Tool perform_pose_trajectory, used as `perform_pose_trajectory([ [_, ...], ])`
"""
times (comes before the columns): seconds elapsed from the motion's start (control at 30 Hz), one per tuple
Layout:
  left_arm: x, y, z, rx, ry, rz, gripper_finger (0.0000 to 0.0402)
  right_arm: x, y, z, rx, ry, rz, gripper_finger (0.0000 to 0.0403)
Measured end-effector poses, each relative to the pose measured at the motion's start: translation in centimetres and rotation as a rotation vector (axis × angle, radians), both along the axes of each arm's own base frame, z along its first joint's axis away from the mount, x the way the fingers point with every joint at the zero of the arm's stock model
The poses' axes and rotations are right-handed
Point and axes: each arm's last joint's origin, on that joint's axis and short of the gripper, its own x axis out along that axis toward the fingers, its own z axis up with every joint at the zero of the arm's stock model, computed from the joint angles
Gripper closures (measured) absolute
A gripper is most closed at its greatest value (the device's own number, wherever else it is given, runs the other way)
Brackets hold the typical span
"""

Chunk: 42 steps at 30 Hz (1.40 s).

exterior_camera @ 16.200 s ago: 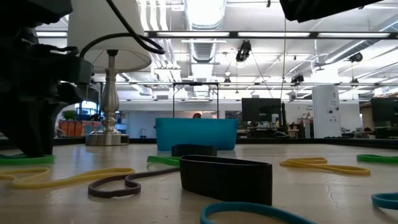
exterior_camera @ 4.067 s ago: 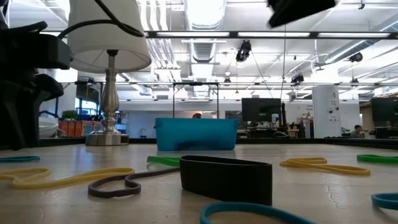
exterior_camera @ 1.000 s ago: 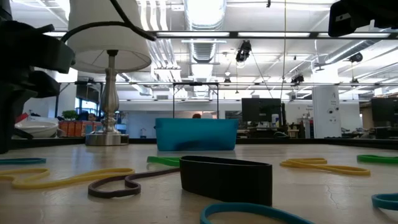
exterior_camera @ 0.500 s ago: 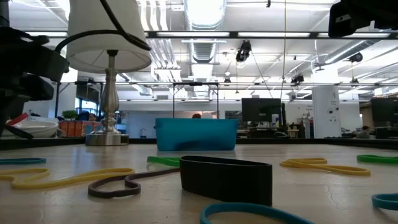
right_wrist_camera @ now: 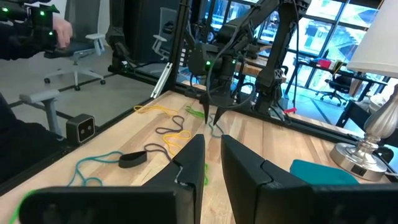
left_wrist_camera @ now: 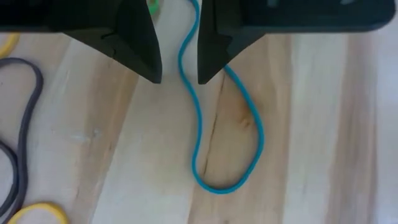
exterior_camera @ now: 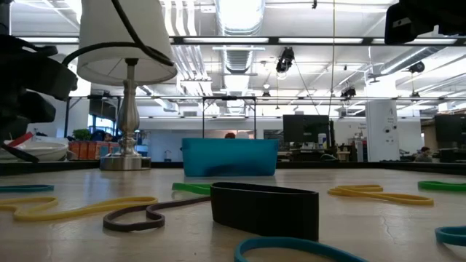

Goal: Pick and place rubber bands into bin
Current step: Put the blue rubber band into the blue bin

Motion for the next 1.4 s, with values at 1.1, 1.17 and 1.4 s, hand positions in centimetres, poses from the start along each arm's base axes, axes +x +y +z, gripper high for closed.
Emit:
perform_pose_trajectory([
  [1.1,-0.3,0.2,-0.9,-0.005,-0.018,-0.070,0.0401,0.0,0.0,-0.1,0.004,0.008,-0.001,0.0355],
  [1.17,-0.2,0.1,-0.6,0.018,-0.024,-0.092,0.0401,0.0,0.0,-0.1,0.004,0.008,-0.001,0.0355],
  [1.4,0.5,0.1,0.3,0.128,-0.093,-0.150,0.0401,0.0,0.0,-0.1,0.004,0.008,-0.002,0.0355],
])
